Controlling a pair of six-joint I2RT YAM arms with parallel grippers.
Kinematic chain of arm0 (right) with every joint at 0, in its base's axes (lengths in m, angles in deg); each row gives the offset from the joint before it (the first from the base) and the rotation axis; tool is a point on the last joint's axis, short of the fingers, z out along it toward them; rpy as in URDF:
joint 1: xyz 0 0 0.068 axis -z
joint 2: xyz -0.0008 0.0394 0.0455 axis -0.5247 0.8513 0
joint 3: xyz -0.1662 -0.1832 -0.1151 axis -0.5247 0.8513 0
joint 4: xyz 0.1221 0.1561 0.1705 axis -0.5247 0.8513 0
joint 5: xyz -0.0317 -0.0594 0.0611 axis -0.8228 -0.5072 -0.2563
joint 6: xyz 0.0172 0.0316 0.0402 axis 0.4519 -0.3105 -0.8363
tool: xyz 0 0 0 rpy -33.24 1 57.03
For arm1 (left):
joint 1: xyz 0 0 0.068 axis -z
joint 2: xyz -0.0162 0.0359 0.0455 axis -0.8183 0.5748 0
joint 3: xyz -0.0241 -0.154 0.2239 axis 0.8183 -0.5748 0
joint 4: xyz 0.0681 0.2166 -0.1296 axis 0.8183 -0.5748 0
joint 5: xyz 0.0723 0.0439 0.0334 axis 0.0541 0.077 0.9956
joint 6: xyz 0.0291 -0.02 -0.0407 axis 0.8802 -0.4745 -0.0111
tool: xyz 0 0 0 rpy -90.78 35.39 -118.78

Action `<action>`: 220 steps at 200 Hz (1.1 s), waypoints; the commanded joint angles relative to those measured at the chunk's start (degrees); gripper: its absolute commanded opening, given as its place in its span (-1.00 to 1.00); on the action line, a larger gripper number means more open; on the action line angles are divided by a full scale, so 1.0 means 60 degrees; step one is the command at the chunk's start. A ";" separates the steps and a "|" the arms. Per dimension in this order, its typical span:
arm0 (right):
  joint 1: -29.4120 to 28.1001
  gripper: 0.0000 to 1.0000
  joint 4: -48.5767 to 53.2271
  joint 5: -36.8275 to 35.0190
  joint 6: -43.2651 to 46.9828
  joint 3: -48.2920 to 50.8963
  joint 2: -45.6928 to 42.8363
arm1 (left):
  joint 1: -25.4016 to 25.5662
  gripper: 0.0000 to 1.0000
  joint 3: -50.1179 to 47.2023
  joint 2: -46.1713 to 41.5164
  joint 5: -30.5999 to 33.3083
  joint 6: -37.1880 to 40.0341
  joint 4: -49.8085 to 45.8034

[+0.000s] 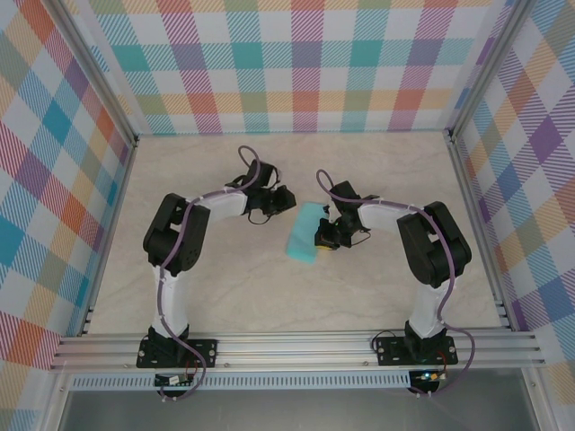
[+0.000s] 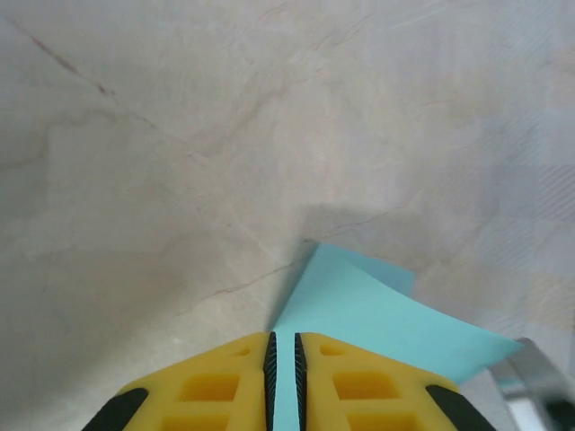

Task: Fold a paper plane with a square sheet of paper (fold left side to right side)
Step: First fold the square sheet of paper in half at the center of the table, then hold the square sheet of paper at the center of the table.

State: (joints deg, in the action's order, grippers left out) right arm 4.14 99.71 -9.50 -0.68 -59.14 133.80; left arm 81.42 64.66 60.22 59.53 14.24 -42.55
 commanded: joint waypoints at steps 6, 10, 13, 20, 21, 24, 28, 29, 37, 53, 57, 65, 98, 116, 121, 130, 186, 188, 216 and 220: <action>-0.0104 -0.83 0.1147 -0.1324 0.0272 0.0438 0.0714 | 0.0190 -0.70 -0.0085 -0.0221 -0.0696 0.0260 0.0486; -0.0109 -0.83 0.1147 -0.1324 0.0272 0.0441 0.0705 | 0.0247 -0.70 -0.0039 -0.0138 -0.0741 0.0264 0.0487; -0.0117 -0.83 0.1134 -0.1328 0.0272 0.0441 0.0699 | 0.0295 -0.70 -0.0009 -0.0091 -0.0775 0.0267 0.0486; -0.0106 -0.83 0.1134 -0.1324 0.0271 0.0440 0.0698 | 0.0380 -0.70 0.0084 0.0062 -0.0833 0.0279 0.0475; -0.0112 -0.83 0.1133 -0.1324 0.0272 0.0441 0.0691 | 0.0391 -0.70 0.0092 0.0075 -0.0838 0.0273 0.0473; -0.0117 -0.83 0.1136 -0.1324 0.0268 0.0441 0.0684 | 0.0425 -0.70 0.0147 0.0147 -0.0855 0.0274 0.0461; -0.0117 -0.83 0.1129 -0.1325 0.0258 0.0455 0.0683 | 0.0468 -0.70 0.0184 0.0222 -0.0870 0.0268 0.0462; -0.0117 -0.83 0.1123 -0.1324 0.0257 0.0456 0.0676 | 0.0479 -0.70 0.0193 0.0250 -0.0886 0.0260 0.0459; -0.0118 -0.83 0.1109 -0.1302 0.0257 0.0456 0.0668 | 0.0551 -0.70 0.0291 0.0407 -0.0903 0.0256 0.0448; -0.0110 -0.83 0.1015 -0.1228 0.0242 0.0456 0.0641 | 0.0661 -0.70 0.0408 0.0666 -0.0905 0.0257 0.0412; -0.0117 -0.83 0.0981 -0.1201 0.0242 0.0470 0.0628 | 0.0678 -0.70 0.0439 0.0710 -0.0914 0.0267 0.0395; -0.0107 -0.83 0.0900 -0.1171 0.0250 0.0485 0.0589 | 0.0719 -0.70 0.0459 0.0797 -0.0845 0.0295 0.0329; -0.0105 -0.82 0.0553 -0.0997 0.0297 0.0516 0.0243 | 0.0769 -0.70 0.0283 0.0950 -0.0516 0.0460 0.0075; -0.0106 -0.82 0.0429 -0.0872 0.0408 0.0455 0.0053 | 0.0767 -0.70 0.0043 0.0924 -0.0370 0.0469 0.0051; -0.0103 -0.82 0.0345 -0.0808 0.0432 0.0456 -0.0043 | 0.0769 -0.71 -0.0015 0.0898 -0.0333 0.0462 0.0070; -0.0104 -0.82 0.0183 -0.0708 0.0398 0.0478 -0.0257 | 0.0769 -0.71 -0.0145 0.0852 -0.0260 0.0449 0.0072; -0.0062 -0.82 -0.0744 -0.0483 0.0048 0.0590 -0.1771 | 0.0827 -0.73 -0.0746 0.0700 -0.0146 0.0332 0.0434; -0.0060 -0.82 -0.0776 -0.0476 0.0033 0.0588 -0.1776 | 0.0827 -0.73 -0.0738 0.0691 -0.0141 0.0328 0.0440; -0.0068 -0.83 -0.1345 -0.0404 -0.0259 0.0493 -0.1506 | 0.0868 -0.73 -0.0732 0.0681 -0.0108 0.0335 0.0438; -0.0060 -0.83 -0.1377 -0.0457 -0.0270 0.0458 -0.1482 | 0.0871 -0.73 -0.0731 0.0676 -0.0110 0.0327 0.0444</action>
State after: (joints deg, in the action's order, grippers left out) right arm 3.84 94.46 -12.10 -0.61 -55.25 123.79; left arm 85.96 62.24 64.53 56.58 15.68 -36.08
